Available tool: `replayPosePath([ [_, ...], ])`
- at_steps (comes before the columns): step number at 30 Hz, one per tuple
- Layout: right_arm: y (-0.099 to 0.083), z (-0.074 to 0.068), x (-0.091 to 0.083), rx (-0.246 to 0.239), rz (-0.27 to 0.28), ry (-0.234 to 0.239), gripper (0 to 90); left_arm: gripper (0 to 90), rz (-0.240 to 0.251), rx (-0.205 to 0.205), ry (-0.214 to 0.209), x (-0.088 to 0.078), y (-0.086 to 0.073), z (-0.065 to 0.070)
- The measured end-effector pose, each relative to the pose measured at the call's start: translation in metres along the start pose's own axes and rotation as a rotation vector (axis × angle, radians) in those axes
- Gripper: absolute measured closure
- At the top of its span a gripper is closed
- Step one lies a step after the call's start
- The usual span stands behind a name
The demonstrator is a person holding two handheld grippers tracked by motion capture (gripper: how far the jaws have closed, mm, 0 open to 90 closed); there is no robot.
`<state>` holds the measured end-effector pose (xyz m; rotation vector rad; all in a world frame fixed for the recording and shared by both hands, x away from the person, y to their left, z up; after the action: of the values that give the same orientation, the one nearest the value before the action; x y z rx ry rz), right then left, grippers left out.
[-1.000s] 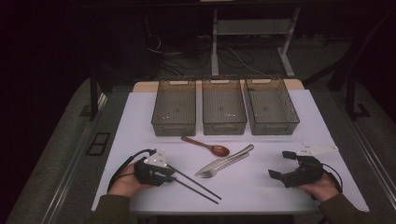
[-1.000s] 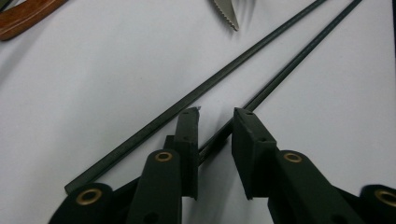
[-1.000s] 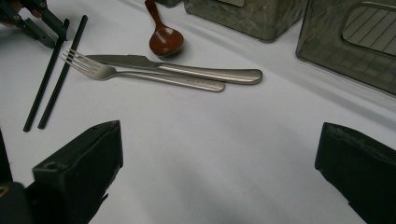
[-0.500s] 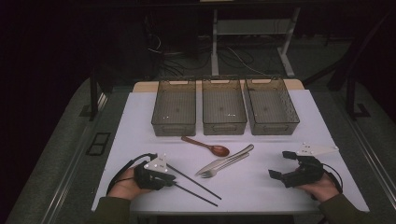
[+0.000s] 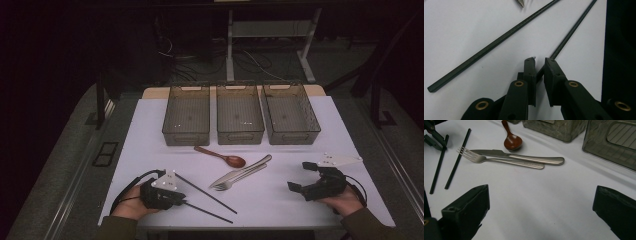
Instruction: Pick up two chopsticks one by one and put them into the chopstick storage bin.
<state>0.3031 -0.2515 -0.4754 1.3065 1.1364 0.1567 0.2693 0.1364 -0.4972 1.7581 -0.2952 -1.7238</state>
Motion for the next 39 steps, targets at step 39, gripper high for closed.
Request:
replayPosePath([
  [39,0.001,0.000,0.000,0.010,0.005,0.014,1.1,78.0,0.000,0.140,-0.059,0.028,0.040,-0.023],
])
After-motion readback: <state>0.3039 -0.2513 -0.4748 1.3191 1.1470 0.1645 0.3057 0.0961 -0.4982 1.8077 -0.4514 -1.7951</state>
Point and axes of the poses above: each handheld gripper's, and its own axes: x roughly forward along the jaws, y roughly out of its top, z roughly to its right, the point moved 8 cm from there along x, roughly forward along the jaws, and after that the axes turned 3 degrees about -x, right-handed, at the moved point
